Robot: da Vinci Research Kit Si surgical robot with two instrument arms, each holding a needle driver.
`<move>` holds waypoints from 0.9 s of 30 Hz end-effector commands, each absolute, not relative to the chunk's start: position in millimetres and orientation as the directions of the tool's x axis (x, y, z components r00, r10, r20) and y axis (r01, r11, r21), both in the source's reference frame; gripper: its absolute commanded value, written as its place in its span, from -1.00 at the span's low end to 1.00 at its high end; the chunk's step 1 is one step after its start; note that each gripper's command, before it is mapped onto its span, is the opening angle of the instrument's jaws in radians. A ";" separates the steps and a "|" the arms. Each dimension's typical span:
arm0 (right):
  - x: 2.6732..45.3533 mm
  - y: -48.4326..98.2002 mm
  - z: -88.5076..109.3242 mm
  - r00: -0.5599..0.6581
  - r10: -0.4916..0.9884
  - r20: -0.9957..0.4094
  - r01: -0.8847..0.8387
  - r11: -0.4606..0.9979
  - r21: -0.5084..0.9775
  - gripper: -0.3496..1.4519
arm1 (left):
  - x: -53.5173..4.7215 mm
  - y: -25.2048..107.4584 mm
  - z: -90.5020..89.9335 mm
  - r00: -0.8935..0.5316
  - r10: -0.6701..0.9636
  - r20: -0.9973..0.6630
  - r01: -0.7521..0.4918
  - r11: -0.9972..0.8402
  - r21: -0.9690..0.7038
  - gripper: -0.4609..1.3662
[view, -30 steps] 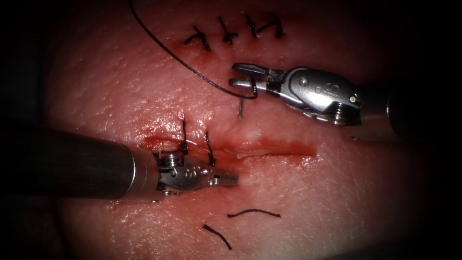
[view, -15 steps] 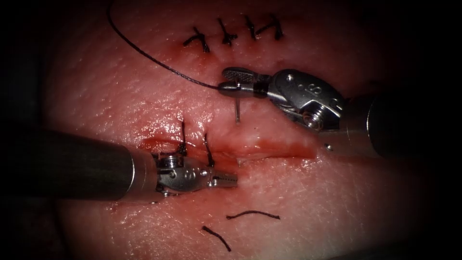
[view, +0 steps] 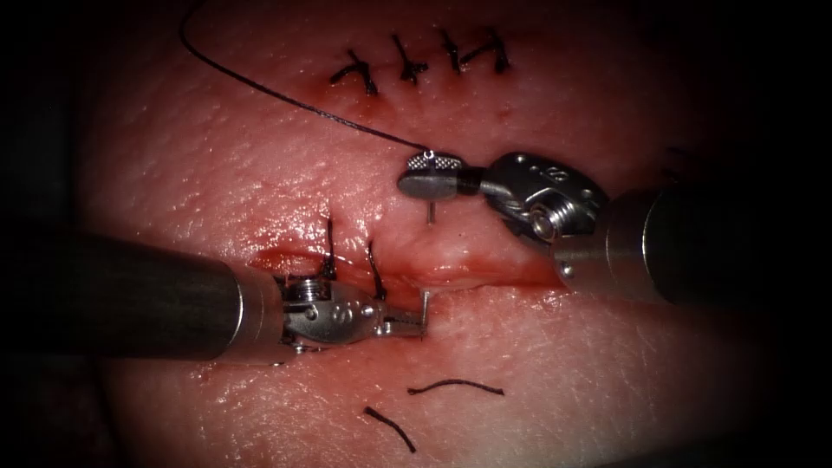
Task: Wound Closure
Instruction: Push needle into flesh above incision
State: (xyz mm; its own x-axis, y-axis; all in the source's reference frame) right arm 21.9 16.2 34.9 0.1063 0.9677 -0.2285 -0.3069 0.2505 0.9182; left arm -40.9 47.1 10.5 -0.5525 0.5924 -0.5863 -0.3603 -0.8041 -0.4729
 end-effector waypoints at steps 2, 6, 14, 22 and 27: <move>21.9 15.6 35.3 0.105 0.972 -0.209 -0.298 0.231 0.926 -1.00 | -40.8 47.2 10.5 -0.553 0.593 -0.586 -0.355 -0.804 -0.477 -0.88; 21.9 14.5 35.7 0.107 0.973 -0.207 -0.285 0.229 0.931 -1.00 | -40.9 47.2 10.5 -0.553 0.593 -0.586 -0.356 -0.803 -0.477 -0.88; 21.3 15.2 36.5 0.066 0.862 -0.503 -0.226 0.504 0.834 -0.93 | -40.8 47.1 10.4 -0.551 0.597 -0.583 -0.358 -0.800 -0.481 -0.88; 20.5 18.2 36.6 0.121 0.601 -0.790 -0.332 0.774 0.539 0.37 | -40.8 46.9 10.3 -0.551 0.596 -0.584 -0.356 -0.801 -0.481 -0.88; 20.2 20.0 35.8 0.184 0.498 -0.847 -0.344 0.840 0.419 0.52 | -40.8 46.9 10.3 -0.551 0.596 -0.584 -0.356 -0.801 -0.481 -0.88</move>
